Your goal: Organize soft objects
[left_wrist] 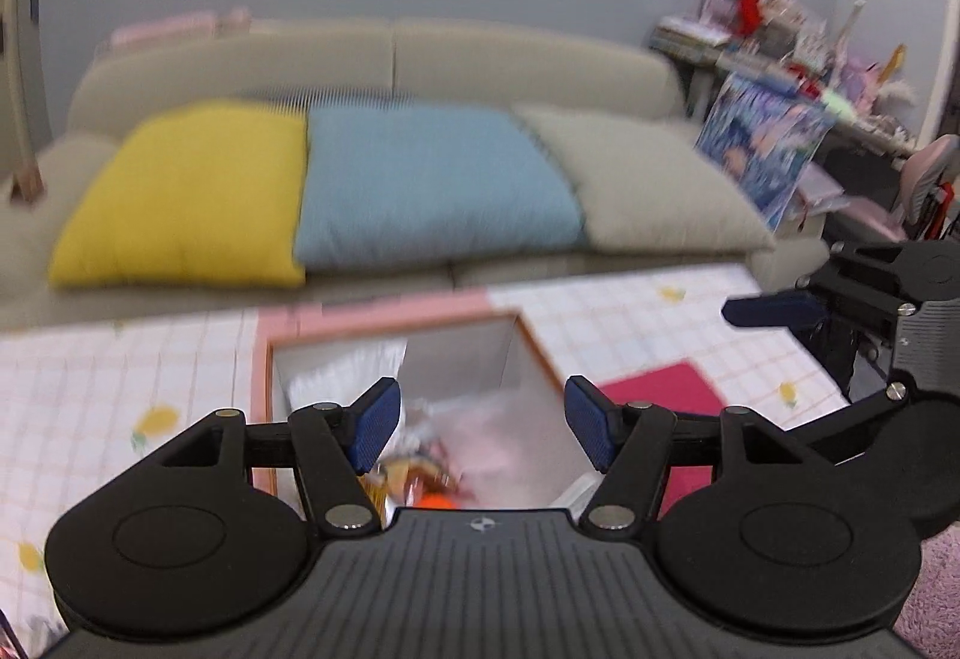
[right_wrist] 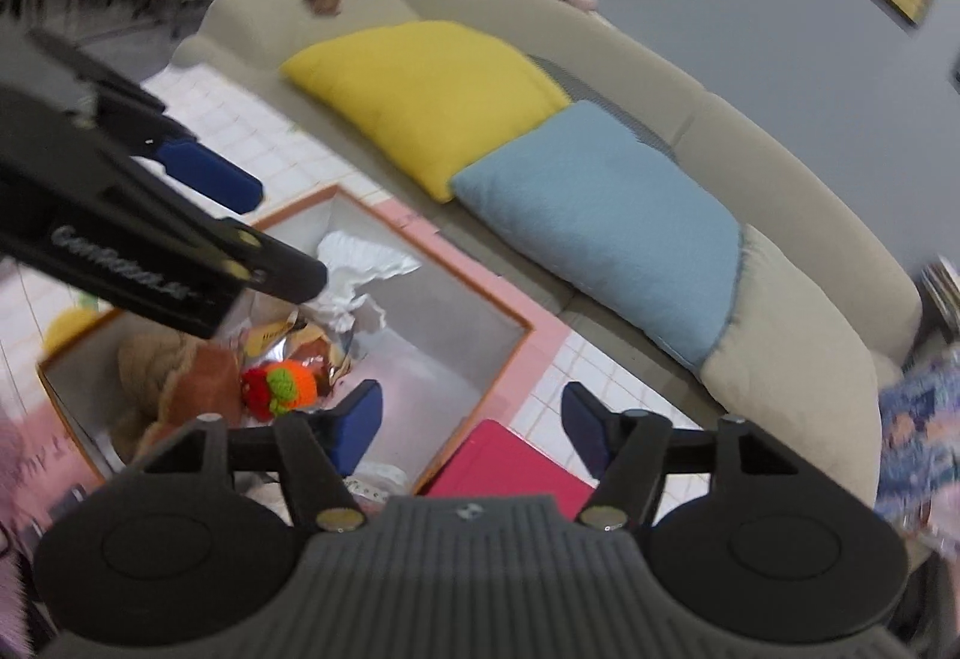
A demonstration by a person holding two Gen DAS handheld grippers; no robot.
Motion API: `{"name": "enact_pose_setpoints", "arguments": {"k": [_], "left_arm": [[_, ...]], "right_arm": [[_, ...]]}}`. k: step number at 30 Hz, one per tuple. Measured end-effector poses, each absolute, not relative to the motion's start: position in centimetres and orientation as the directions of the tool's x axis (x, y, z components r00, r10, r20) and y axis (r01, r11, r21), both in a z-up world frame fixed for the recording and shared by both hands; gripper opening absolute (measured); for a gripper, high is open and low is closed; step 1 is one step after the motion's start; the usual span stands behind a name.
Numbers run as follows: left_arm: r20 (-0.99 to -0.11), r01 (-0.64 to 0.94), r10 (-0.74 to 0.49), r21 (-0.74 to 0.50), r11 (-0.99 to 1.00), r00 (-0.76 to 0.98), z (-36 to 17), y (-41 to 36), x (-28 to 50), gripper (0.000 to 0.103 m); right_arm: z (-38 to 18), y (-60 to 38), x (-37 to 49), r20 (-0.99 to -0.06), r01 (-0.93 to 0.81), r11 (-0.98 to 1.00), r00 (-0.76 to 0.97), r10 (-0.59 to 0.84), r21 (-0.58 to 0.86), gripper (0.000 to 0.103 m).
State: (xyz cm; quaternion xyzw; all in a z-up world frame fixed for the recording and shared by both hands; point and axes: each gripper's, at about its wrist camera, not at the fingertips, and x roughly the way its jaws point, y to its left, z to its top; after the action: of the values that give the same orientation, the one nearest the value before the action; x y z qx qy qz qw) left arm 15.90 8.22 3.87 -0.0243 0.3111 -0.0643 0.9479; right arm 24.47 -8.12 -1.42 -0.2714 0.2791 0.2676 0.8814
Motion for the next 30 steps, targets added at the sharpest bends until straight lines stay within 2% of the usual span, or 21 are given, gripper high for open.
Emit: {"name": "enact_pose_setpoints", "arguments": {"k": [6, 9, 13, 15, 18, 20, 27, 30], "left_arm": [[-0.446, 0.131, -0.133, -0.035, 0.991, 0.885, 6.9, 5.9, 12.1, 0.074], [-0.385, 0.132, -0.121, 0.003, 0.991, 0.915, 7.8, 4.4, 10.1, 0.075], [-0.353, 0.137, -0.125, 0.01, 0.991, 0.927, 8.7, 2.8, 7.4, 0.083], [-0.348, 0.128, -0.116, 0.012, 0.992, 0.93, 9.1, 2.1, 6.0, 0.089], [-0.332, 0.093, -0.08, 0.023, 0.995, 0.94, 9.2, 0.8, 3.7, 0.091], [-0.333, 0.071, -0.06, 0.022, 0.997, 0.941, 9.0, 0.1, 2.8, 0.1], [-0.377, 0.01, -0.003, 0.017, 1.0, 0.926, 7.2, -1.0, 1.4, 0.101], [-0.437, -0.015, 0.009, -0.01, 1.0, 0.899, 6.1, -0.9, 1.5, 0.101]], "right_arm": [[1.4, -11.2, 22.1, -0.627, -0.561, 0.794, 0.712, 0.317, -0.235, 0.078], [2.5, -12.7, 20.4, -0.619, -0.529, 0.826, 0.719, 0.315, -0.194, 0.089], [3.8, -14.5, 17.5, -0.601, -0.494, 0.855, 0.734, 0.314, -0.156, 0.091], [4.2, -15.4, 15.8, -0.587, -0.476, 0.87, 0.744, 0.318, -0.132, 0.095], [4.5, -16.7, 13.2, -0.556, -0.444, 0.89, 0.767, 0.319, -0.101, 0.099], [4.2, -17.6, 11.6, -0.54, -0.415, 0.906, 0.783, 0.309, -0.085, 0.1], [1.6, -19.1, 7.3, -0.498, -0.278, 0.959, 0.84, 0.217, -0.052, 0.1], [0.1, -19.2, 6.9, -0.517, -0.245, 0.967, 0.838, 0.175, -0.071, 0.1]]}}
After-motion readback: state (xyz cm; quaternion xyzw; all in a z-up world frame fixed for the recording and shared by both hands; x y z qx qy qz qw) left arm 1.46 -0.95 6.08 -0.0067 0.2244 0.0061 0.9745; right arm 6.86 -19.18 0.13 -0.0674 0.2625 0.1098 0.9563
